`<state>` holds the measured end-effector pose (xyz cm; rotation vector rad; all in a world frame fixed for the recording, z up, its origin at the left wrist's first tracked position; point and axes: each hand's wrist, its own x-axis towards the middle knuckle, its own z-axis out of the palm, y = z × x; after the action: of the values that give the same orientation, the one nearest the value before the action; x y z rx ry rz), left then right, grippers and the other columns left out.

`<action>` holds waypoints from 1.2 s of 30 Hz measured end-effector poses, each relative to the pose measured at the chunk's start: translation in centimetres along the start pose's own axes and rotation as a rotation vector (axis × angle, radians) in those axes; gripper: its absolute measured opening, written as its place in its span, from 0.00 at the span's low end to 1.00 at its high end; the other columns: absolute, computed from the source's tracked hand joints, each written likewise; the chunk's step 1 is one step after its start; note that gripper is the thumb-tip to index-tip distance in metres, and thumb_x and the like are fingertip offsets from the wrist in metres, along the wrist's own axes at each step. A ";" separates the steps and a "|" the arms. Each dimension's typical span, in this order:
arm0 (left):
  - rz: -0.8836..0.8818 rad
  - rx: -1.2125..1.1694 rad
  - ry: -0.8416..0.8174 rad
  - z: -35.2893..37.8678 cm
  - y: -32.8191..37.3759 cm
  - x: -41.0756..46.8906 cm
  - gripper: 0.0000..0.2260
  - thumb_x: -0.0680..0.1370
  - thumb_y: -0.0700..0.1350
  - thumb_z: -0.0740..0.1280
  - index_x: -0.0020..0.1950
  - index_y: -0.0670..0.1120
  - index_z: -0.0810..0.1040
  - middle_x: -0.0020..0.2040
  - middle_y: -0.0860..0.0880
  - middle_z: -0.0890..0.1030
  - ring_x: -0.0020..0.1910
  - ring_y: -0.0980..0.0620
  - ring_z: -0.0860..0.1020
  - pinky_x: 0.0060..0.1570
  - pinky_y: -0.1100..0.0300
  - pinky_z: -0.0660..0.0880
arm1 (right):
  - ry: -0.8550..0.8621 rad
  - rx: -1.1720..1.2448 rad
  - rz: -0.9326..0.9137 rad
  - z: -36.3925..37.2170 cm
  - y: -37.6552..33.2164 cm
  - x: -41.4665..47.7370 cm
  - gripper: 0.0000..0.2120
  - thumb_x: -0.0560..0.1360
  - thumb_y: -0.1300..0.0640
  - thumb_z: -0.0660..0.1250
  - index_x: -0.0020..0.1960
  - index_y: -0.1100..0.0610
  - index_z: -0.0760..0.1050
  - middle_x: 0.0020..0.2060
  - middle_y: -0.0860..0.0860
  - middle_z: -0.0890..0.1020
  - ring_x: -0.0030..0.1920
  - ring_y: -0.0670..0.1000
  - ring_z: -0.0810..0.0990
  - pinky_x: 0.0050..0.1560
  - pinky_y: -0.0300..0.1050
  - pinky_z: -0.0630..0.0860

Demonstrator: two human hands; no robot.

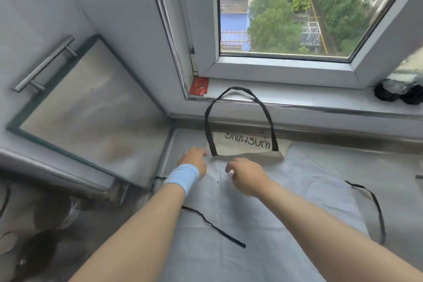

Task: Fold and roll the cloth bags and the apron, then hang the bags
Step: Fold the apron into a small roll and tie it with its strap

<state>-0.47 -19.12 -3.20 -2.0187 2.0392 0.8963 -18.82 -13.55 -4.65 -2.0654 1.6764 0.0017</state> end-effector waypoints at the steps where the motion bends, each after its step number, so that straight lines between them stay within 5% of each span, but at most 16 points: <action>1: -0.050 0.037 -0.042 0.6 -1.4 0.0 0.24 0.78 0.40 0.60 0.74 0.51 0.65 0.74 0.46 0.64 0.72 0.42 0.63 0.69 0.49 0.65 | -0.075 -0.037 0.010 1.5 -0.2 0.2 0.22 0.76 0.56 0.60 0.70 0.49 0.69 0.68 0.53 0.71 0.69 0.56 0.67 0.62 0.54 0.69; 3: -0.149 0.054 -0.080 1.5 -3.8 -0.1 0.32 0.77 0.41 0.62 0.78 0.51 0.53 0.78 0.48 0.55 0.76 0.42 0.55 0.72 0.48 0.61 | -0.197 -0.066 0.080 3.4 0.0 0.6 0.32 0.77 0.47 0.60 0.78 0.47 0.54 0.76 0.55 0.57 0.75 0.58 0.55 0.69 0.66 0.59; 6: -0.214 0.106 -0.047 2.1 -6.4 -0.2 0.33 0.76 0.43 0.64 0.78 0.49 0.51 0.77 0.47 0.55 0.75 0.43 0.56 0.70 0.49 0.63 | -0.243 -0.076 0.144 4.3 1.0 2.0 0.39 0.76 0.39 0.57 0.79 0.45 0.41 0.80 0.53 0.47 0.78 0.57 0.46 0.70 0.73 0.48; 12: -0.253 0.165 0.010 0.8 -7.4 1.5 0.18 0.78 0.45 0.62 0.67 0.45 0.68 0.65 0.44 0.74 0.64 0.43 0.73 0.62 0.53 0.68 | -0.145 -0.165 0.200 2.7 1.8 5.3 0.30 0.77 0.40 0.60 0.74 0.50 0.58 0.66 0.56 0.70 0.67 0.59 0.69 0.63 0.59 0.67; 16: -0.217 -0.016 0.053 -0.2 -6.6 2.3 0.10 0.78 0.44 0.59 0.54 0.42 0.75 0.55 0.41 0.79 0.53 0.39 0.78 0.46 0.56 0.71 | 0.167 -0.292 0.171 4.9 -0.7 3.6 0.15 0.77 0.55 0.57 0.62 0.55 0.69 0.61 0.55 0.75 0.60 0.59 0.73 0.52 0.54 0.73; 19: -0.230 -0.185 0.114 -0.3 -6.2 2.3 0.09 0.78 0.46 0.58 0.56 0.46 0.71 0.54 0.41 0.79 0.50 0.40 0.77 0.45 0.55 0.72 | 0.055 -0.166 0.051 7.6 -2.5 1.7 0.27 0.80 0.43 0.54 0.75 0.54 0.61 0.76 0.58 0.59 0.76 0.61 0.58 0.65 0.61 0.64; 21: -0.274 -0.247 0.072 -0.3 -6.7 2.0 0.19 0.77 0.48 0.63 0.67 0.47 0.67 0.59 0.43 0.77 0.55 0.40 0.77 0.51 0.53 0.74 | -0.104 -0.139 0.084 8.5 -2.4 1.8 0.34 0.80 0.37 0.51 0.80 0.50 0.46 0.80 0.55 0.42 0.79 0.58 0.42 0.73 0.65 0.48; 23: -0.355 -0.255 -0.030 -0.3 -7.5 1.3 0.32 0.75 0.49 0.68 0.75 0.43 0.58 0.65 0.42 0.74 0.61 0.40 0.75 0.54 0.53 0.73 | -0.130 -0.160 0.088 8.1 -1.8 2.6 0.36 0.79 0.35 0.52 0.81 0.48 0.43 0.80 0.54 0.39 0.79 0.57 0.38 0.74 0.65 0.44; 25: -0.402 -0.211 -0.104 -0.2 -8.7 0.2 0.33 0.74 0.50 0.70 0.74 0.41 0.60 0.66 0.42 0.73 0.62 0.41 0.75 0.52 0.55 0.72 | -0.065 -0.207 0.054 7.0 -1.8 3.0 0.32 0.78 0.39 0.56 0.78 0.51 0.55 0.79 0.56 0.50 0.79 0.60 0.49 0.71 0.61 0.54; 28: -0.418 -0.227 -0.179 -0.1 -10.3 -1.8 0.31 0.74 0.59 0.67 0.71 0.42 0.67 0.69 0.43 0.72 0.64 0.42 0.74 0.54 0.56 0.71 | 0.059 -0.352 -0.048 6.2 -2.7 2.1 0.13 0.76 0.57 0.58 0.58 0.53 0.75 0.64 0.54 0.71 0.63 0.58 0.70 0.54 0.50 0.67; 31: -0.394 -0.356 -0.271 0.1 -11.1 -4.4 0.39 0.71 0.66 0.67 0.75 0.45 0.65 0.72 0.45 0.69 0.69 0.43 0.70 0.64 0.53 0.68 | 0.050 -0.315 -0.006 6.1 -4.0 0.6 0.11 0.75 0.63 0.58 0.53 0.55 0.76 0.54 0.53 0.75 0.55 0.57 0.73 0.48 0.50 0.67; 36: -0.316 -0.199 -0.242 0.0 -10.9 -8.9 0.19 0.72 0.48 0.67 0.62 0.49 0.74 0.56 0.49 0.79 0.52 0.47 0.79 0.54 0.55 0.77 | 0.220 0.019 0.260 4.2 -3.2 -1.6 0.05 0.80 0.56 0.56 0.48 0.54 0.69 0.41 0.53 0.81 0.39 0.59 0.76 0.33 0.48 0.63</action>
<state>10.68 -10.61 -2.28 -2.1254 1.5059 1.2417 -15.06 -10.16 -6.78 -1.8756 2.0592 -0.1617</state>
